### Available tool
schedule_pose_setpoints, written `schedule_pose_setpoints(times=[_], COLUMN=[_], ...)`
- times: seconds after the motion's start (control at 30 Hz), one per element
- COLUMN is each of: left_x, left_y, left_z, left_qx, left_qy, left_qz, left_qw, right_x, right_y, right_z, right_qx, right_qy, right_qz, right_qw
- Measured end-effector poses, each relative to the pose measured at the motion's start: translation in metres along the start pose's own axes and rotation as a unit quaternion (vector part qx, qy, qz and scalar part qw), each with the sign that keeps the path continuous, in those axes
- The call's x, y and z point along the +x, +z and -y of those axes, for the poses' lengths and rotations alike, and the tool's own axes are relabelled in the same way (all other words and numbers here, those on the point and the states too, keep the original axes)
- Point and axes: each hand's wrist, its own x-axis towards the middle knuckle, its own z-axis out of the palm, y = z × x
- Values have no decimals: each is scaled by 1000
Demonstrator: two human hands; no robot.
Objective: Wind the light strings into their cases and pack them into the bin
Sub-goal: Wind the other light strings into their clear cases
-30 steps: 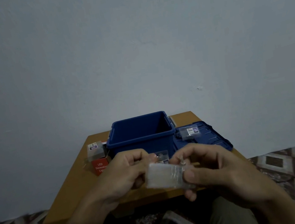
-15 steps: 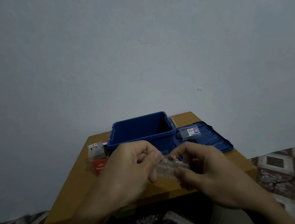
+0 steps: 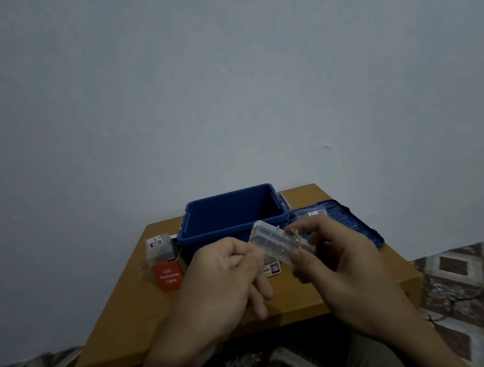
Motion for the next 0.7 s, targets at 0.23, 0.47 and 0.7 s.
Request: schedule_pose_setpoints(times=[0.23,0.47,0.7], left_x=[8,9,9], left_y=[9,11,7], left_z=[0,3,7], left_qx=[-118,-154,-156], left_qy=[-51,-51,12], left_qz=[-41,29,52], left_qw=[991,986,986], right_x=[0,2,5], right_y=[0,-2,-8], right_z=[-3,1,4], right_qx=[15,95,257], right_qy=[3,42,133], right_qz=[-7,-5,8], right_qw=[1000,995,957])
